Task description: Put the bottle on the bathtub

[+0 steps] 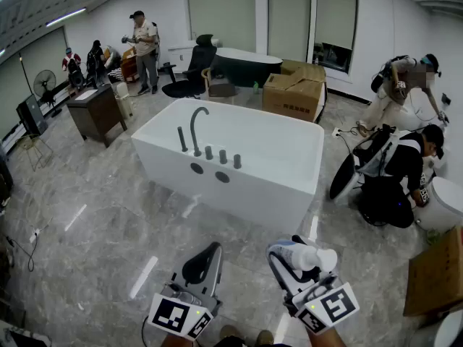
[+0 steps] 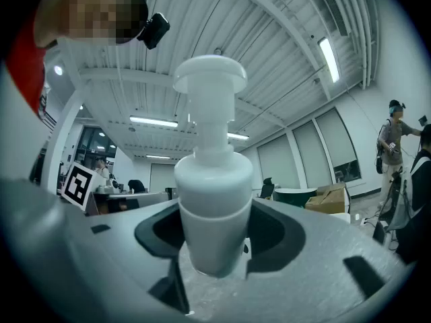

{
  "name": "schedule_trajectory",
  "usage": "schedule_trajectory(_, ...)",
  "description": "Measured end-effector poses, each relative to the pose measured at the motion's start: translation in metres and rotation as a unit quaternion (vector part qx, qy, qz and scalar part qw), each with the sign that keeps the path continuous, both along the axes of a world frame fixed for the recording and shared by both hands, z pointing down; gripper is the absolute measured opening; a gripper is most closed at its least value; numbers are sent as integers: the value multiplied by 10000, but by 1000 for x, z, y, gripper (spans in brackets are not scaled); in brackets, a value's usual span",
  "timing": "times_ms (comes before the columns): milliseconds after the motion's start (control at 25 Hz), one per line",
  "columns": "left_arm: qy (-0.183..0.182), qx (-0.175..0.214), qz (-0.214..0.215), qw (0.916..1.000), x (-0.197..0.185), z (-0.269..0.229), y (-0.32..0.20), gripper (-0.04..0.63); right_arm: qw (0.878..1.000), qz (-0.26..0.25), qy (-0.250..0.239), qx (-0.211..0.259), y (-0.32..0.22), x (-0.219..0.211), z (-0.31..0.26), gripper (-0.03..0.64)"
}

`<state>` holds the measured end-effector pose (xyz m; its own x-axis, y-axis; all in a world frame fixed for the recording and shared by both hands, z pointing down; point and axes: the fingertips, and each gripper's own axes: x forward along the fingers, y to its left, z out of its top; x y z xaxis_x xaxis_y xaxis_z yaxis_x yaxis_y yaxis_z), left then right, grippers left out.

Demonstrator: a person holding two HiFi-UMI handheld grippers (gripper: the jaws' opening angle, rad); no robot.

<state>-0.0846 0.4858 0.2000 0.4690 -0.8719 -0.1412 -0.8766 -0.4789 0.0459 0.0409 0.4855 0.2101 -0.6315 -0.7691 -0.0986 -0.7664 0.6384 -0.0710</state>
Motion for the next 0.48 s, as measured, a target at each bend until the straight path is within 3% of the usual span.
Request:
schedule_trajectory(280,23,-6,26,10000,-15,8,-5,14,9999,80,-74,-15,-5,-10,4,238)
schedule_trajectory(480,-50,16,39,10000,-46,8,-10,14,9997,211,-66,-139,-18,-28,6,238)
